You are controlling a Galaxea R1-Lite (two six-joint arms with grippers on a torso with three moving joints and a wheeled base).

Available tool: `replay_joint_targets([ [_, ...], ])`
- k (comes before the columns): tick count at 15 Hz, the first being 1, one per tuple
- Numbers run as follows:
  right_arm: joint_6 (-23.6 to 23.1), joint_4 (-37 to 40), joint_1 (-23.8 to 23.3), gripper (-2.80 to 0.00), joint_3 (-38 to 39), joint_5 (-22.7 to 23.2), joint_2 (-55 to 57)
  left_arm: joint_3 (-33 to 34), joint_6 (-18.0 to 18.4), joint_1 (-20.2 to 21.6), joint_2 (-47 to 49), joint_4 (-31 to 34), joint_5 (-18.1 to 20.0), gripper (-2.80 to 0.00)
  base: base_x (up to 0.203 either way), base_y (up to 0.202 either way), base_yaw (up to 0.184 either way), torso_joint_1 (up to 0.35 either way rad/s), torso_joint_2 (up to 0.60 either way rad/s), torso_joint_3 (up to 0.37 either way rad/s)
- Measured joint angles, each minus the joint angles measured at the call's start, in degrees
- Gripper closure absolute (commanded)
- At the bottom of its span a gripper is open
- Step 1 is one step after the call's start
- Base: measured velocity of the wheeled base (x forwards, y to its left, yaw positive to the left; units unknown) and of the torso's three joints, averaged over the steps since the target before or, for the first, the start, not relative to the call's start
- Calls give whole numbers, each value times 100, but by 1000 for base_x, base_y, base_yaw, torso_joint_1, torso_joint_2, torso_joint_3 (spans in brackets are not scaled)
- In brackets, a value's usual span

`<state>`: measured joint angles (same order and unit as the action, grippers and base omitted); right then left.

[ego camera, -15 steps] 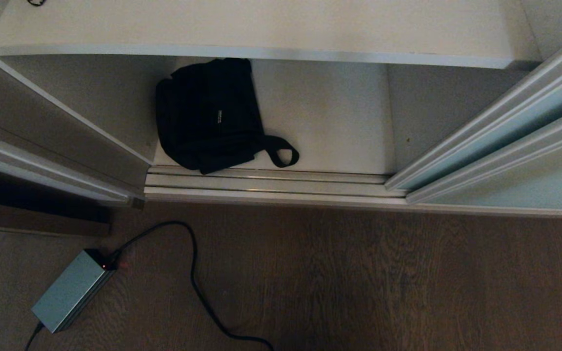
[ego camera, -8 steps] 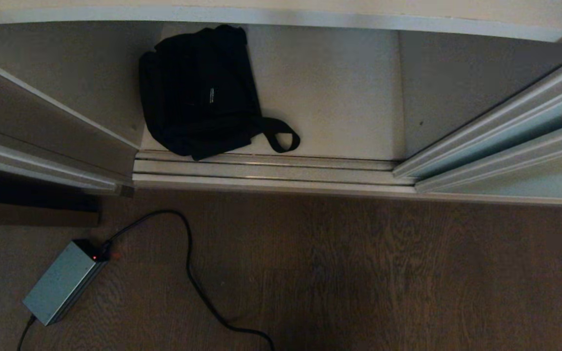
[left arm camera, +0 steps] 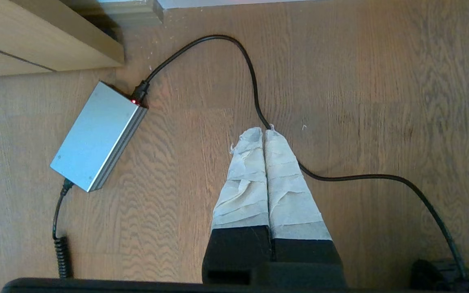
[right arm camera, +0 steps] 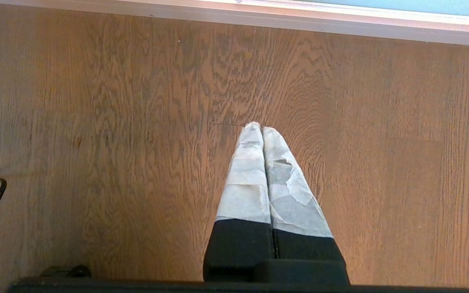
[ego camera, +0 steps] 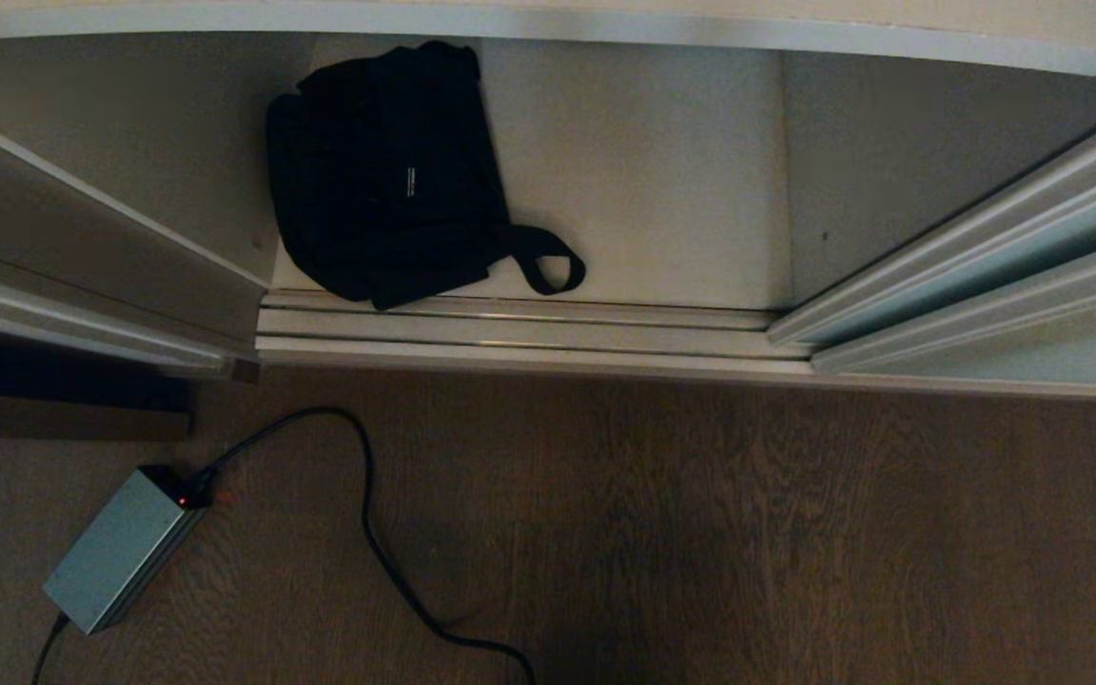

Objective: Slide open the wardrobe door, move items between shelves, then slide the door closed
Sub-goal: Place the bag on the higher shelf

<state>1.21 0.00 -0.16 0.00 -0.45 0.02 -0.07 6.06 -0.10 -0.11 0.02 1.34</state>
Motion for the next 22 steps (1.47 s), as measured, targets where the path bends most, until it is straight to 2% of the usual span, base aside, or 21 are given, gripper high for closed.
replay_joint_targets([
  [1,1,-2,0,0,0,1,0,-91,-46,0,0,60,-30,0,0,0,0,0,0,0],
  [3,0,-2,0,0,0,1,0,-724,-122,-1,80,285,-77,0,0,0,0,0,0,0],
  [5,2,-1,2,0,0,3,0,-1504,-425,-1,473,724,-122,0,0,0,0,0,0,0],
  [7,0,-4,2,0,0,1,0,-2111,-993,-23,1266,984,-194,0,0,0,0,0,0,0],
  [11,0,-2,5,0,0,1,0,-2831,-2392,-21,3410,1075,-217,0,0,0,0,0,0,0],
  [16,2,-5,2,0,0,3,0,-3414,-3926,-21,6400,393,38,0,0,0,0,0,0,0],
  [18,2,-2,-1,0,0,1,0,-3826,-4300,-21,7385,134,183,0,0,0,0,0,0,0],
  [21,2,0,2,0,0,-2,0,-4675,-4568,15,8625,-539,385,0,0,0,0,0,0,0],
  [22,0,0,2,0,0,1,0,-4994,-4593,30,8992,-880,424,-280,0,0,0,0,0,0],
])
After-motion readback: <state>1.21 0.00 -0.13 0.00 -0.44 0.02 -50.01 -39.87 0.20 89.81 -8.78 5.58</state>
